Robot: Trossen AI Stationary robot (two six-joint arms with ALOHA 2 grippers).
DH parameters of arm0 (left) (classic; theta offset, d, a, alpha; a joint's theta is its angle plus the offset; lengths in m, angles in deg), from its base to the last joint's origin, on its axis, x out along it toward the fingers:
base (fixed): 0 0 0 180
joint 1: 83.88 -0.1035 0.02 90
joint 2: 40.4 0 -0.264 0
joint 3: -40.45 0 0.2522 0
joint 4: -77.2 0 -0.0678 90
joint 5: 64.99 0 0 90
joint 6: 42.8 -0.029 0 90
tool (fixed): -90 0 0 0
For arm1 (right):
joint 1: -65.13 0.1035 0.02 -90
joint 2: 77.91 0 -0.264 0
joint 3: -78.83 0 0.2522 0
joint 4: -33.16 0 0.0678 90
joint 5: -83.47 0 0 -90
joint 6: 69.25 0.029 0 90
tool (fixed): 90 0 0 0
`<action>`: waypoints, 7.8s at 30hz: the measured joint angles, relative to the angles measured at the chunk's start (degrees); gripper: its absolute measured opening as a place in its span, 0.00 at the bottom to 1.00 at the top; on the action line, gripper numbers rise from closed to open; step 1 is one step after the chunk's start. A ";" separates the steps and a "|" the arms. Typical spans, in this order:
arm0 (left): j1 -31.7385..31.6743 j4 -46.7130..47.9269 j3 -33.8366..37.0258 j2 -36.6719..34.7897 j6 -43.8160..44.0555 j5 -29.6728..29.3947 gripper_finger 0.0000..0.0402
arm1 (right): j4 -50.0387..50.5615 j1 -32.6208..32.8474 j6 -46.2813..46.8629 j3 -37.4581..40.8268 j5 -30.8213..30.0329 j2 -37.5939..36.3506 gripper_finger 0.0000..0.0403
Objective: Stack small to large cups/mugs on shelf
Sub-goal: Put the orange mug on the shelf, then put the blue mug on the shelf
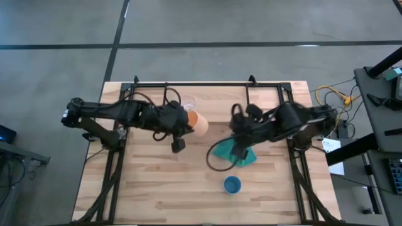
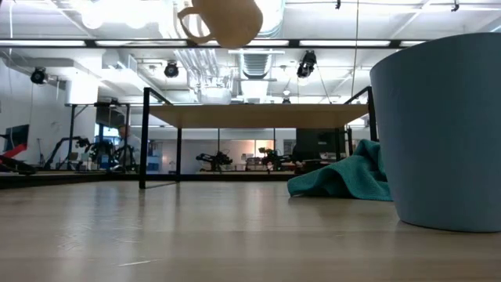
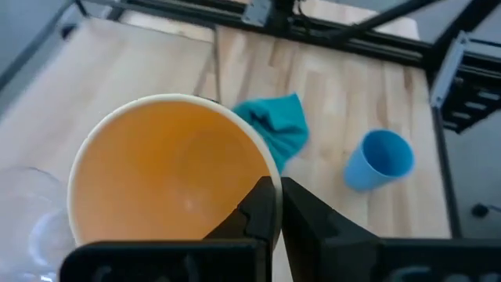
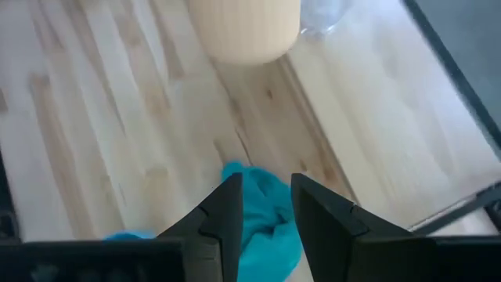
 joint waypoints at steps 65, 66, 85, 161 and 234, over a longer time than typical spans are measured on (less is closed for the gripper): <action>-13.52 -2.51 -10.48 17.57 15.14 -8.09 0.00 | 0.30 0.00 -1.74 -0.02 -3.38 0.29 0.25; -13.54 -1.76 -10.48 17.57 15.68 -8.03 0.00 | 0.30 0.00 -1.75 -0.02 -3.38 0.29 0.25; -14.31 1.14 -9.66 17.57 16.21 -6.18 0.00 | 0.30 0.01 -2.39 -0.02 -3.30 0.29 0.25; -18.89 -7.95 -12.02 11.90 -6.44 23.05 0.15 | 0.30 0.33 -5.01 0.00 0.76 -0.33 0.25; -17.50 13.95 -6.83 -17.24 -11.23 22.54 0.15 | -28.90 1.42 5.84 42.49 33.44 1.16 0.54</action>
